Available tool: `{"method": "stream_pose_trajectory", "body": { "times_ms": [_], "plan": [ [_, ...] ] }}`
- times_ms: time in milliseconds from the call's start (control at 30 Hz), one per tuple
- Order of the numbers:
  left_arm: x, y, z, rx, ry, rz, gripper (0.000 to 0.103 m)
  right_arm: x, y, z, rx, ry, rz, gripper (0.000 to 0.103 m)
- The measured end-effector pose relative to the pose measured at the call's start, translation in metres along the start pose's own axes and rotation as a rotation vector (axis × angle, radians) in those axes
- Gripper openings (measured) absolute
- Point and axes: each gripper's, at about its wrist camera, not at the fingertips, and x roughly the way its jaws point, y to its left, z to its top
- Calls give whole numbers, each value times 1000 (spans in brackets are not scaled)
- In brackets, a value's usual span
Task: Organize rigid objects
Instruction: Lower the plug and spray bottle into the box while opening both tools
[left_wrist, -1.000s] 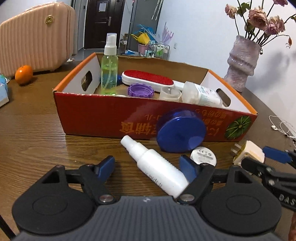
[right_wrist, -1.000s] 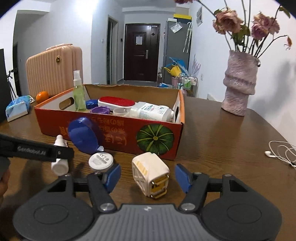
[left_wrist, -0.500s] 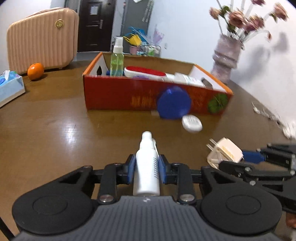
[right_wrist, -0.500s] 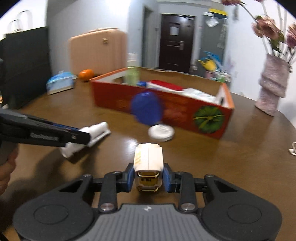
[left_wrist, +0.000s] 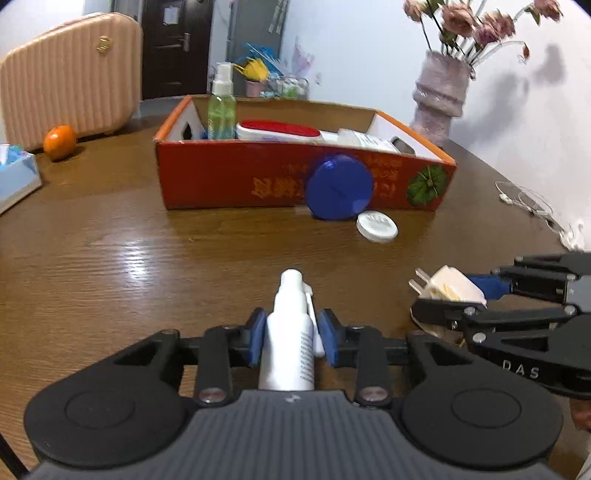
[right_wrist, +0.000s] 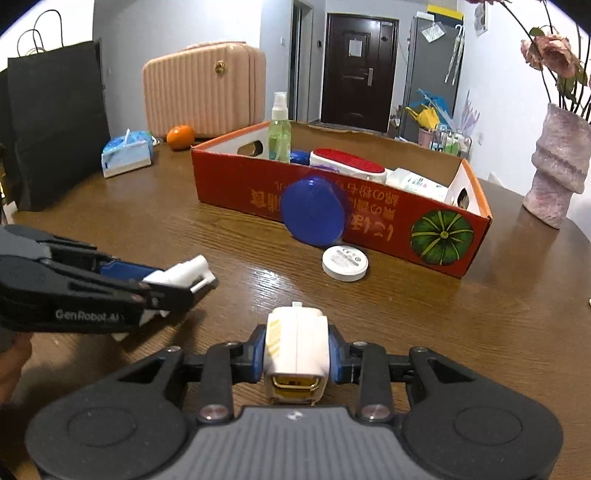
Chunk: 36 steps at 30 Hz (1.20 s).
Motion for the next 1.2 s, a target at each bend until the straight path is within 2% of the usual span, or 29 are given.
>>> {"method": "stream_pose_trajectory", "body": {
  "times_ms": [200,333,467,567,667,833,1000,1067,1133,1200],
  "plan": [
    [-32,7,20,-46,-166,-10,27,-10,-3,9,-1,-62,-15,31],
    [-40,11,42,-57,-241,-13,27,-17,-10,24,9,-124,-24,31],
    [-44,19,87,-35,-339,-17,27,-18,-24,54,3,-183,-27,31],
    [-36,26,126,-11,-398,18,27,-14,-43,88,16,-235,-16,31],
    [-6,42,156,-38,-373,49,27,5,-72,117,76,-247,-28,31],
    [50,56,164,-55,-320,102,27,63,-111,142,164,-166,-83,31],
    [81,64,152,-52,-286,112,27,98,-123,133,237,-94,-28,31],
    [87,66,149,-42,-266,121,28,104,-123,126,228,-59,-58,31],
    [91,66,146,-19,-243,119,28,102,-123,121,207,-50,-95,24],
    [94,64,144,-2,-231,130,28,95,-119,120,163,-68,-151,26]
  ]
}}
